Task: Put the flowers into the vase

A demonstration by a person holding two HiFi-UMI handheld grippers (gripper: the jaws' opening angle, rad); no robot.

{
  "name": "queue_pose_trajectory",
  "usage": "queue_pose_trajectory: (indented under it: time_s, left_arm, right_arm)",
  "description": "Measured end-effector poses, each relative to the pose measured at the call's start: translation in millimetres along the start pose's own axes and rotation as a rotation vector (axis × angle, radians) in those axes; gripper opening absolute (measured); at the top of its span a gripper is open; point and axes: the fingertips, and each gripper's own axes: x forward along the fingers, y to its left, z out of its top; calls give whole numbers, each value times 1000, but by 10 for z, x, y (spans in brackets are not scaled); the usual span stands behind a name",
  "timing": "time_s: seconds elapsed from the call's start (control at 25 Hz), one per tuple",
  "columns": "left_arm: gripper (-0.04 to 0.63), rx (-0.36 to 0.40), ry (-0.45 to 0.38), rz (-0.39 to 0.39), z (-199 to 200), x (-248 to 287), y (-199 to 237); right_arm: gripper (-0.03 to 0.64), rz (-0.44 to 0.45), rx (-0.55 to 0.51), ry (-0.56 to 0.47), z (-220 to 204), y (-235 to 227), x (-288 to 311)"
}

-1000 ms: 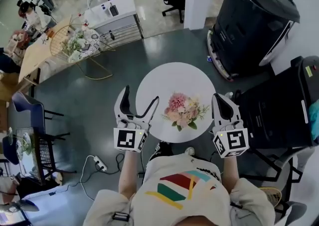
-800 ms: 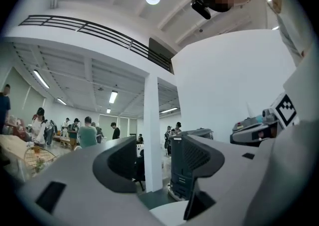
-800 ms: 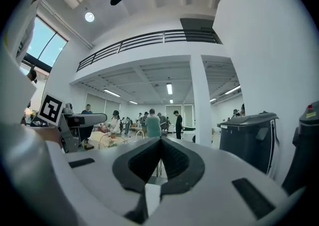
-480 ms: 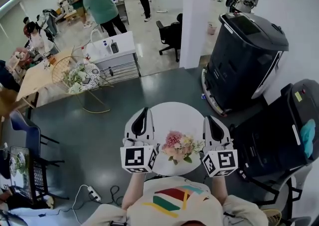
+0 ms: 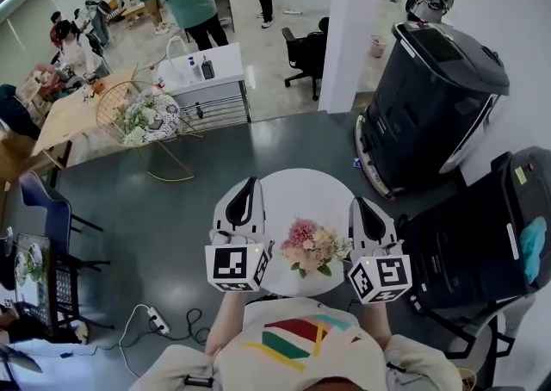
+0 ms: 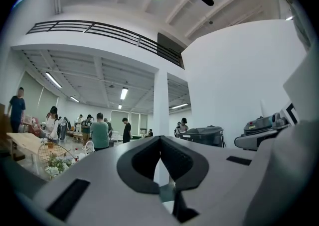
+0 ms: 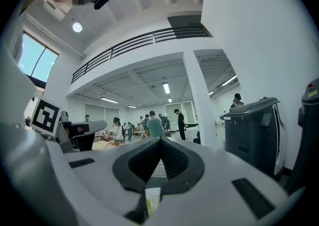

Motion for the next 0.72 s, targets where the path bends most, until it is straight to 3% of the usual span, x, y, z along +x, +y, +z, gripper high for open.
queue_pose_trajectory:
  time_s: [0.28,0.72]
  left_arm:
    - [8,32,-17,-4,111,12,-56]
    - [8,8,-10,-23,74,12,-133]
  right_arm:
    - [3,34,2,-41,119,71,3]
    - [3,31,-5,-37,130,53,-45]
